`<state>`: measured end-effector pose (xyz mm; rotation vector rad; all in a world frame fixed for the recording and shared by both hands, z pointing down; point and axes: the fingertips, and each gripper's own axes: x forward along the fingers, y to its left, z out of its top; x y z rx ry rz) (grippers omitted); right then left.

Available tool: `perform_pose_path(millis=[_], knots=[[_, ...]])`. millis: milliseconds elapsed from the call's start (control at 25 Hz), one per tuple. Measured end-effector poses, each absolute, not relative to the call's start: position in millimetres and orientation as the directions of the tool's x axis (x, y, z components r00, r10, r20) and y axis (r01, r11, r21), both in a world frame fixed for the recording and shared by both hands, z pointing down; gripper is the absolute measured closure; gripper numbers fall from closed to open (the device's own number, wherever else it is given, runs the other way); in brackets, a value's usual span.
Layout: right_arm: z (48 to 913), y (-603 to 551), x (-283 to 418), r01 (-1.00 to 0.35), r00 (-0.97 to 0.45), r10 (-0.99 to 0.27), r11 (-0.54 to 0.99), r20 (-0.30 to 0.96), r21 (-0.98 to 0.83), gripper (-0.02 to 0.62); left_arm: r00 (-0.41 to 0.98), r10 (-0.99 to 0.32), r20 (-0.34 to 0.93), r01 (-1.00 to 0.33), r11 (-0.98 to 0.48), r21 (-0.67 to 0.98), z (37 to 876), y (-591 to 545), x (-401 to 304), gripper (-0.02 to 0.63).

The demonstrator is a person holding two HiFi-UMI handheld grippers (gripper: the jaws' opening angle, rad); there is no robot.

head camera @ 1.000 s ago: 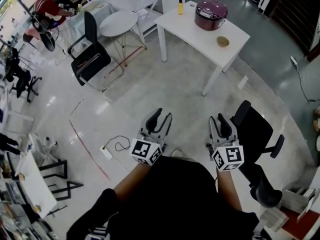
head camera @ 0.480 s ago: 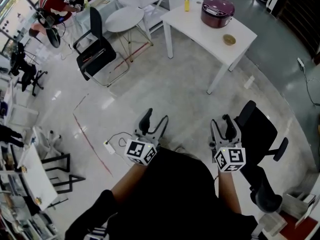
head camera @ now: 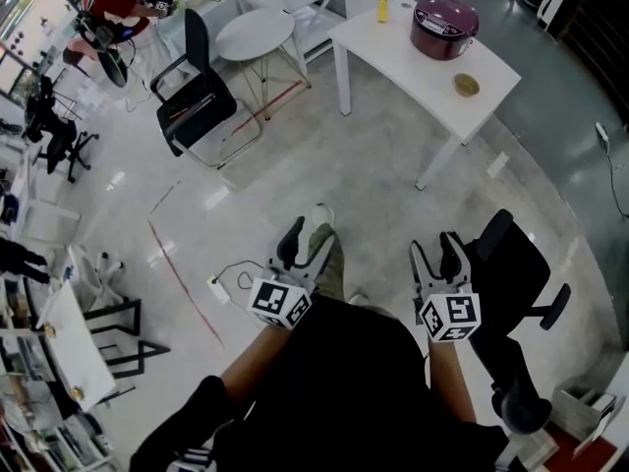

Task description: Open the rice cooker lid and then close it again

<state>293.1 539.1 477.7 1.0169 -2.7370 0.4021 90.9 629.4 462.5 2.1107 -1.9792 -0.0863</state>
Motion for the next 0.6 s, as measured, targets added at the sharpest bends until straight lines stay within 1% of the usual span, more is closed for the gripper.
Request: perform_pose_path(millis=[240,600], knots=[[493,495,257,-0.657,-0.745,-0.590,0.729,0.311,-0.191,0.359,0.114,-0.985,0.129,-0.965,-0.079,0.249,476,573,61,0.353],[482,386,190,-0.681,-0.719,-0.611,0.716,0.333,-0.156,0.359,0.200,-0.975,0.099,-0.947,-0.166,0.275,468,452,8,0.353]])
